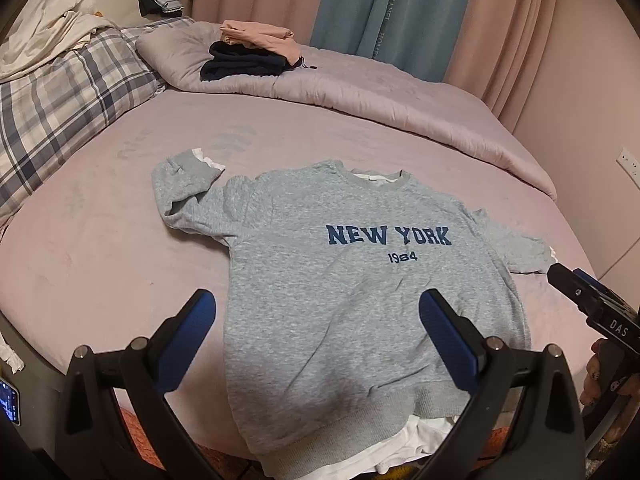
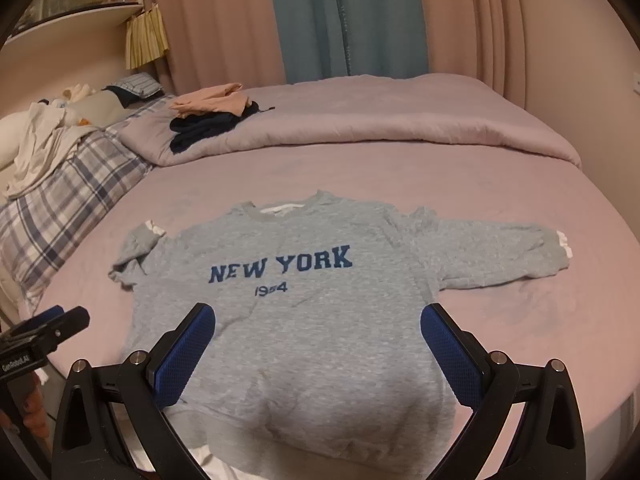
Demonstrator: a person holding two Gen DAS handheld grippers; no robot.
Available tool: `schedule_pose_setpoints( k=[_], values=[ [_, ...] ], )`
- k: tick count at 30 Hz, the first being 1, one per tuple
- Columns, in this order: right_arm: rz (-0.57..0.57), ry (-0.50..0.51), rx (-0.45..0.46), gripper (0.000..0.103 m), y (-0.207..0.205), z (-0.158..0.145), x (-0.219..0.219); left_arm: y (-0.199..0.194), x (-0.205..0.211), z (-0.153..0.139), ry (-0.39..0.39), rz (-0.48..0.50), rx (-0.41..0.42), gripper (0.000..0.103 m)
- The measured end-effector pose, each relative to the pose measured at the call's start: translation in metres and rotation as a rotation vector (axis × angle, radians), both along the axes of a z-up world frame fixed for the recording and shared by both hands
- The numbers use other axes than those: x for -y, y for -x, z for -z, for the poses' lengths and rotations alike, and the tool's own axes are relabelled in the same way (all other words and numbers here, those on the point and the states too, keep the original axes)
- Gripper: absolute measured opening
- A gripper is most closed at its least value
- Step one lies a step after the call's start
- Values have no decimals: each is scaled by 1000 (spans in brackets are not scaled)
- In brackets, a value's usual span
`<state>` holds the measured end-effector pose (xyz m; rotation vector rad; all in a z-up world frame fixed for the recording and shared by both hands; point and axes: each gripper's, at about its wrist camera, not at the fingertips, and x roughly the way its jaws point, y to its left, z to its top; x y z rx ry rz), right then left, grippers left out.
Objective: Fold small clothes
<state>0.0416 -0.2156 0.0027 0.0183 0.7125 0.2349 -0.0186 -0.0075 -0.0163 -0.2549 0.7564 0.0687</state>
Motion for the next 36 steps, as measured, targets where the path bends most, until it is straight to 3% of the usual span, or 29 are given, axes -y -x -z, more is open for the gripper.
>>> schedule_pose_setpoints(
  k=[36],
  values=[
    [59, 2, -19, 102, -3, 2, 8, -5, -3, 5, 21, 26, -33, 100]
  ],
)
